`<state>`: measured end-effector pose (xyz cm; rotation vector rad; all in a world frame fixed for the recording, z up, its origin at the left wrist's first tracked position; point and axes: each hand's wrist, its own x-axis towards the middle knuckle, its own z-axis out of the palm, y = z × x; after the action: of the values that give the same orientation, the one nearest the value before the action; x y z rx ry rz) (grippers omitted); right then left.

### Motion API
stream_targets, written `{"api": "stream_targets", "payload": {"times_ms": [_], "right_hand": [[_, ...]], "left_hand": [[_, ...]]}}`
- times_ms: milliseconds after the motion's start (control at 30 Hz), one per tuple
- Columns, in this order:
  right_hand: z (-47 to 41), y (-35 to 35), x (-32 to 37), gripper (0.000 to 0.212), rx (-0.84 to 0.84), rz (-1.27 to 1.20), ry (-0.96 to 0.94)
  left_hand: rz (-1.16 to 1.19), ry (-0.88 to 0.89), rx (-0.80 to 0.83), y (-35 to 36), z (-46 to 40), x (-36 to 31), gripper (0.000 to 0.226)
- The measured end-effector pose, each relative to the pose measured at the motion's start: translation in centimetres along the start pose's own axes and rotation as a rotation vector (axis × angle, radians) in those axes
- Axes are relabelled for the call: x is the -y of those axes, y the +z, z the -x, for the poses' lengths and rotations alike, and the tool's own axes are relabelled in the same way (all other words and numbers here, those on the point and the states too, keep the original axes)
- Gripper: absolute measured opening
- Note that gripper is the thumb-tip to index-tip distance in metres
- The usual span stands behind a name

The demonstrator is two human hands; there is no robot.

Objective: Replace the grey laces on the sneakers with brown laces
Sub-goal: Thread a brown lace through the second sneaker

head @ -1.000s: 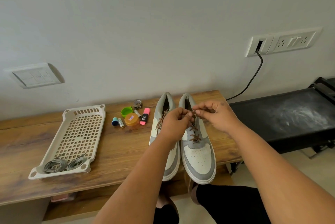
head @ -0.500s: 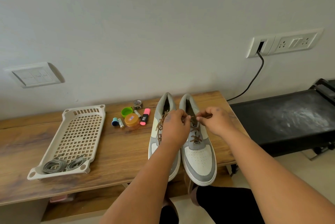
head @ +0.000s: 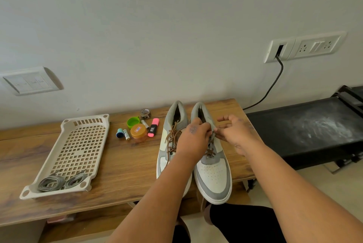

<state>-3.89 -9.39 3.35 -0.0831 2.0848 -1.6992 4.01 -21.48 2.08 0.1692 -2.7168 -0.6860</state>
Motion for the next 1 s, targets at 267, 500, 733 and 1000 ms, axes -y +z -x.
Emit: {"api": "stream_targets", "payload": {"times_ms": [267, 500, 733, 1000], "right_hand": [[0.0, -0.4, 0.0, 0.019, 0.045, -0.006, 0.017], [0.1, -1.2, -0.2, 0.026, 0.055, 0.081, 0.052], [-1.2, -4.2, -0.9, 0.022, -0.3, 0.867, 0.01], [0.8, -0.9, 0.5, 0.016, 0.117, 0.831, -0.238]], "left_hand": [[0.014, -0.061, -0.039, 0.4, -0.3, 0.3, 0.018], [-0.042, -0.075, -0.052, 0.1, 0.1, 0.4, 0.023], [0.005, -0.109, -0.078, -1.1, 0.2, 0.9, 0.022], [0.143, -0.213, -0.008, -1.3, 0.3, 1.9, 0.021]]}}
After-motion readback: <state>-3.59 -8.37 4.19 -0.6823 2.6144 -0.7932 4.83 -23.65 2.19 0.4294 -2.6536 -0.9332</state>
